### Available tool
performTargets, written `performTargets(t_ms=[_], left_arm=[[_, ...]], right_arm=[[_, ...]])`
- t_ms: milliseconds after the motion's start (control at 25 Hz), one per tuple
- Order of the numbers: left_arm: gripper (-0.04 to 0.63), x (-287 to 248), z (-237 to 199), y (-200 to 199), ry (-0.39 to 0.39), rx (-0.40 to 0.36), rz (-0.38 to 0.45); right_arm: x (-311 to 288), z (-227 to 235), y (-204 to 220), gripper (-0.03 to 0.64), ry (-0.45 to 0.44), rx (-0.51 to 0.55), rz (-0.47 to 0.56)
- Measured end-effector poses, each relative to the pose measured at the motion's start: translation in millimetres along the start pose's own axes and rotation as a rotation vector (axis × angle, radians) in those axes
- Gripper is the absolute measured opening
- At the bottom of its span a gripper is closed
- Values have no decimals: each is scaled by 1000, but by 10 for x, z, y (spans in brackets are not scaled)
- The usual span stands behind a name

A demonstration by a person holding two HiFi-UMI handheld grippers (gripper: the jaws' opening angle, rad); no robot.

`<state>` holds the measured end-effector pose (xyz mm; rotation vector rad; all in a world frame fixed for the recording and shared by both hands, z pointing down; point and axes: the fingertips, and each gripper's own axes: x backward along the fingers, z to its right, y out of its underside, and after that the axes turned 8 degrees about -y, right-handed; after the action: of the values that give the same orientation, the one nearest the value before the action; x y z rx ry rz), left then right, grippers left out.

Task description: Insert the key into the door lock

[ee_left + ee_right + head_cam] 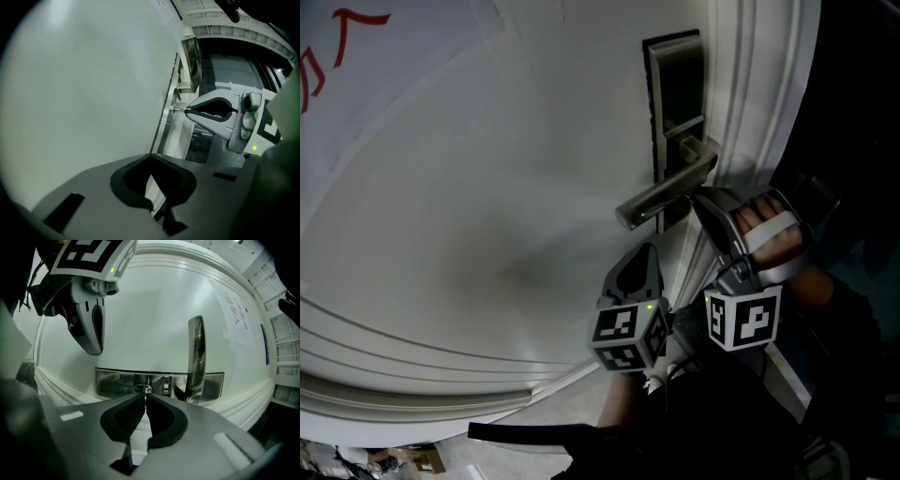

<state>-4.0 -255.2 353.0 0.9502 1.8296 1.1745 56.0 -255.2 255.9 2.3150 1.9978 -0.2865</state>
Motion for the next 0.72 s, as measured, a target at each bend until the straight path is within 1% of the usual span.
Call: performTargets(t_ms=[240, 440, 720], left_arm=[[0, -6, -9, -13, -4, 0, 13], [0, 8, 5, -17, -8, 3, 0], [0, 9, 12, 0, -2, -1, 3]], right_arm=[[-3, 1, 1, 12, 1, -2, -1], [-4, 0, 2, 12, -2, -3, 0], [-3, -1, 1, 12, 1, -2, 2]])
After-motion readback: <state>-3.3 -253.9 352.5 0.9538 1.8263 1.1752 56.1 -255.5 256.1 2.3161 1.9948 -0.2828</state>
